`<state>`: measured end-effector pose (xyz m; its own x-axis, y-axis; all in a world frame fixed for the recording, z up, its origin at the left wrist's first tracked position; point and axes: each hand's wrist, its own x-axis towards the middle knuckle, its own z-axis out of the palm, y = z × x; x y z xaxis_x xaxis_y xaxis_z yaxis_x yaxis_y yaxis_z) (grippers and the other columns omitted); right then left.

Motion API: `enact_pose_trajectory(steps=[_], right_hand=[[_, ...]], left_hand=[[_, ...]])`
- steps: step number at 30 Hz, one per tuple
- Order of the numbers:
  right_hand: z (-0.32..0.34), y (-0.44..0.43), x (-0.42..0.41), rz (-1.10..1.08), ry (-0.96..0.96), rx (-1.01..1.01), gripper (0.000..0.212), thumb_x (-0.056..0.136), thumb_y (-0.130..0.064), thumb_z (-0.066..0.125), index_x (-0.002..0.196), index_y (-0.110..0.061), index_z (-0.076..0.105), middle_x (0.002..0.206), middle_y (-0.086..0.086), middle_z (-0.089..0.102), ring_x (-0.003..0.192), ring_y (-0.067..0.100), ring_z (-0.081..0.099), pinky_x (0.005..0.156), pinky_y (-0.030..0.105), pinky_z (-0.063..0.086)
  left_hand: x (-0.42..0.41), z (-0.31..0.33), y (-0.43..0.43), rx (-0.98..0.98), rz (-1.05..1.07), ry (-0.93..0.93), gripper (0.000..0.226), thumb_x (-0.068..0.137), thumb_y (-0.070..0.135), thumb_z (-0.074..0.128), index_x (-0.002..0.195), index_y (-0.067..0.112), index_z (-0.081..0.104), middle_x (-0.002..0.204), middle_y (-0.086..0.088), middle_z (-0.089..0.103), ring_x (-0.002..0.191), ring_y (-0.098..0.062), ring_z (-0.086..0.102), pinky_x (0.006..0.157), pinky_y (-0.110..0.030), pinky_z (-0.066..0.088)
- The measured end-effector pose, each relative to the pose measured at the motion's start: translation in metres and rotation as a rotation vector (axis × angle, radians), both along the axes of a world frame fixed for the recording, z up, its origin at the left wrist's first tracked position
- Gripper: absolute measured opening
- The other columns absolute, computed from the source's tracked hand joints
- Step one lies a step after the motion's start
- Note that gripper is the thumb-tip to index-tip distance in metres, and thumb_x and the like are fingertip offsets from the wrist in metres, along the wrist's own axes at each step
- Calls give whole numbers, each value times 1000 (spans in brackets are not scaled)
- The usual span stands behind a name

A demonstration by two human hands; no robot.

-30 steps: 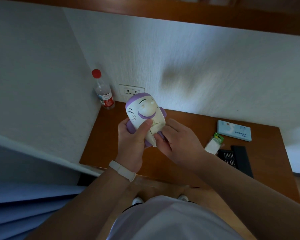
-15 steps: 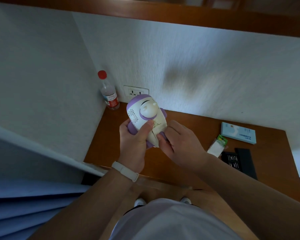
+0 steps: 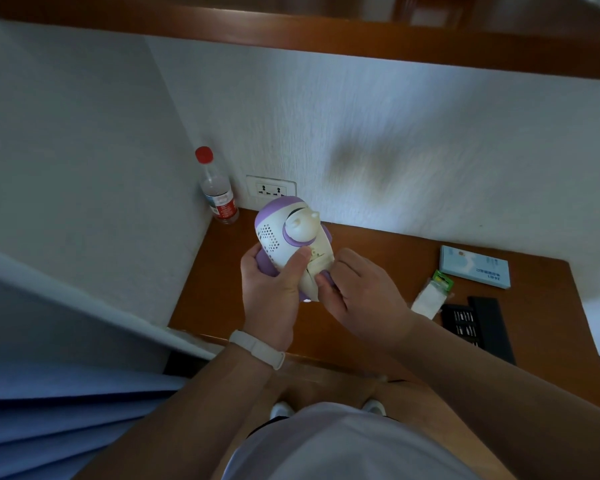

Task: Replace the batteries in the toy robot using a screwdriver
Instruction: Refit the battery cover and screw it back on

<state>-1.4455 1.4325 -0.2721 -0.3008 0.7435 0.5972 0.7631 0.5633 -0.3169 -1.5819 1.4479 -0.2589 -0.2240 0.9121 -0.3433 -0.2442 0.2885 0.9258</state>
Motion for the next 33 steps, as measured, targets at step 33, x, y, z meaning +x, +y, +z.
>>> enact_pose_trajectory(steps=[33], right_hand=[[88, -4, 8, 119, 825, -648, 50, 78, -40, 70, 118, -47, 42, 114, -27, 56, 108, 3, 60, 78, 17, 54]], left_hand=[[-18, 58, -1, 276, -496, -104, 81, 77, 38, 72, 148, 24, 36, 135, -3, 60, 121, -25, 63, 81, -37, 59]])
